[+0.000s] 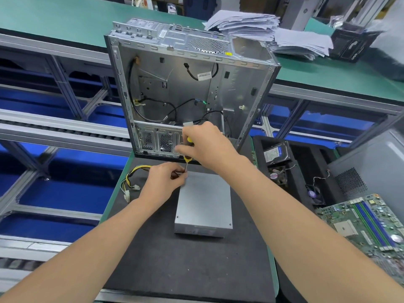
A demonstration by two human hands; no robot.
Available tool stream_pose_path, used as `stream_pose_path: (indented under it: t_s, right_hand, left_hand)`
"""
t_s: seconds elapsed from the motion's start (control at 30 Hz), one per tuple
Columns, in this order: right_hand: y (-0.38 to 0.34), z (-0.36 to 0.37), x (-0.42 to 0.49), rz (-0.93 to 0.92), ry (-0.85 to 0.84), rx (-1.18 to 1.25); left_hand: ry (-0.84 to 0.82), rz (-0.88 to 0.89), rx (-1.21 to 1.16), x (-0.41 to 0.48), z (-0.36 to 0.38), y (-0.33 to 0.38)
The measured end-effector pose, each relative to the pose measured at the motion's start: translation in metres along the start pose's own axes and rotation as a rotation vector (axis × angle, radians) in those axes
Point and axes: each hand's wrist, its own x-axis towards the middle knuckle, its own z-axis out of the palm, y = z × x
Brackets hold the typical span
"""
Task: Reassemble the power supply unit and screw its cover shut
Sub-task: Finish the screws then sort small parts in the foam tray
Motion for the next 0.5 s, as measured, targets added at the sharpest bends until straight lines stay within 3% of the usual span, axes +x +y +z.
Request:
stream_pose_path:
  t_s: [0.13,0.23,0.3,0.43,0.5]
  right_hand:
    - [-0.002,0.007,0.002,0.235,0.086,-0.09]
    - [-0.004,0.005,0.002,0.249,0.068,-0.122]
    - [0.001,0.001,-0.001,0.107,-0.009,-0.136]
    - [0.008,-0.014,-0.011,-0.344,-0.179,-0.184]
    - [0.007,-0.015,-0.008,-0.368,-0.245,-0.15]
  left_hand:
    - [-0.004,-0.044,0.004,-0.002,0.0,0.002]
    - [-0.017,-0.051,0.009,-0.002,0.001,0.003]
    - [-0.038,-0.054,0.027,0.0,0.001,0.004]
    - [-0.042,-0.049,0.028,0.0,-0.001,0.006]
    - [-0.03,-0.048,0.019,-0.001,-0.001,0.007]
